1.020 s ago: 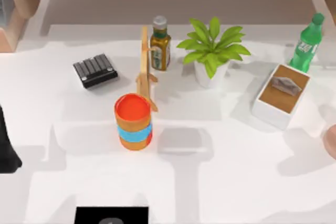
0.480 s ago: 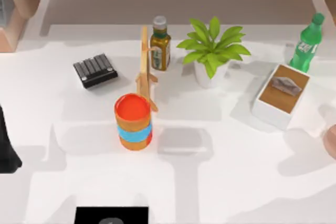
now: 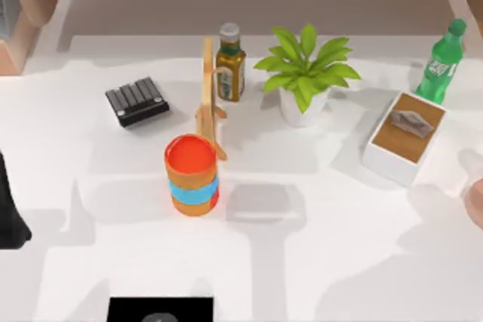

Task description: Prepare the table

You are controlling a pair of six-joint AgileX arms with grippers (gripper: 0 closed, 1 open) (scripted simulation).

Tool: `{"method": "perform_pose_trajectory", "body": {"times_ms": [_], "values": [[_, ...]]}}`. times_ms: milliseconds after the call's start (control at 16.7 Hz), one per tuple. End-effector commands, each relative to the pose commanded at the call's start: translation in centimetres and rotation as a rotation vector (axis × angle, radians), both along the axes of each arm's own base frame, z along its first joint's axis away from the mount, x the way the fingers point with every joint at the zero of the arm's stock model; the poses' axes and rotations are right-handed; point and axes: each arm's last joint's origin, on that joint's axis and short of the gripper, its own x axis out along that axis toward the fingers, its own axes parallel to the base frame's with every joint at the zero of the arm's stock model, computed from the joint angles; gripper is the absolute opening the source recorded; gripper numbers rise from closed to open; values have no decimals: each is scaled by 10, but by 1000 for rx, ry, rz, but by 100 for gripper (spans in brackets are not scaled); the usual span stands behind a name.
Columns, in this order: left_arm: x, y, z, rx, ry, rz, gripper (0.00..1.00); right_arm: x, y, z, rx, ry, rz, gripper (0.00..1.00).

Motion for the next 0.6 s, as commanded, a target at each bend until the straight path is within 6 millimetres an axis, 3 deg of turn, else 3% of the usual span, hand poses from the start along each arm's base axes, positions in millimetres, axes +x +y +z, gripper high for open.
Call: {"method": "perform_pose_trajectory", "body": {"times_ms": [300, 600], "values": [[0, 0, 0, 0, 0, 0, 100, 6, 2, -5, 8, 17, -4, 0], [0, 0, 0, 0, 0, 0, 100, 6, 2, -5, 8, 17, -4, 38]]}}
